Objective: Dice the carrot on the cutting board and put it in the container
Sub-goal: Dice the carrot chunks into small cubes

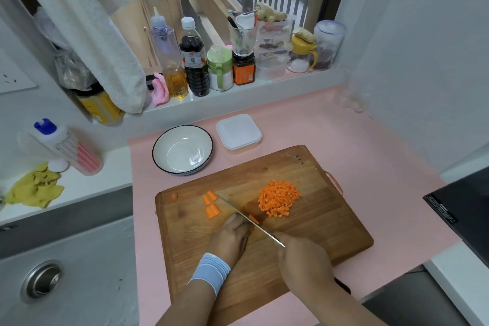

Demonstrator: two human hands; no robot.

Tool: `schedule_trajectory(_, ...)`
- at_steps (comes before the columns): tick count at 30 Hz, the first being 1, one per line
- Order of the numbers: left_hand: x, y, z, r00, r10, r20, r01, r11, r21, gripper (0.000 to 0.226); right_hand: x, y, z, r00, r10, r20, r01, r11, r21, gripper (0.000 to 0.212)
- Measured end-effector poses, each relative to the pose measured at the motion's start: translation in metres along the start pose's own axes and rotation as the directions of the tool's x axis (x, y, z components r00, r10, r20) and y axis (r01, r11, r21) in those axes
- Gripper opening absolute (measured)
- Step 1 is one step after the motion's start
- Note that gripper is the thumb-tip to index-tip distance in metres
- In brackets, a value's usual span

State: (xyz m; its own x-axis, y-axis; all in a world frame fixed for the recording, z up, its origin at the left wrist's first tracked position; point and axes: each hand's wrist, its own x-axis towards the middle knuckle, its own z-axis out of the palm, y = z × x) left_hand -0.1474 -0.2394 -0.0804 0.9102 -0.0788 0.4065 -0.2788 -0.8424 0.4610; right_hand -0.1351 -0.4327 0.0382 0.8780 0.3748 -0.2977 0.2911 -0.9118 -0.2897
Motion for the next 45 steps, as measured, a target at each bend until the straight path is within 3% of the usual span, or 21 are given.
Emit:
schedule_trajectory(13,-0.004,0.000,0.004,1.000,-0.011,0.013,0.010,0.999,0.031,0.018,0.027,-0.001,-0.007,0.991,0.063,0.120,-0.073,0.994,0.082,0.031)
schedule_trajectory(30,-0.003,-0.002,0.003,1.000,0.005,-0.018,-0.005,1.000,0.023,0.009,-0.005,-0.001,-0.004,0.999,0.050,0.014,-0.051,0.998,0.022,0.026)
schedule_trajectory(45,-0.008,-0.005,0.007,0.998,-0.037,-0.048,0.037,0.999,-0.004,0.012,0.021,-0.006,-0.011,0.985,0.092,0.147,-0.113,0.983,0.143,0.023)
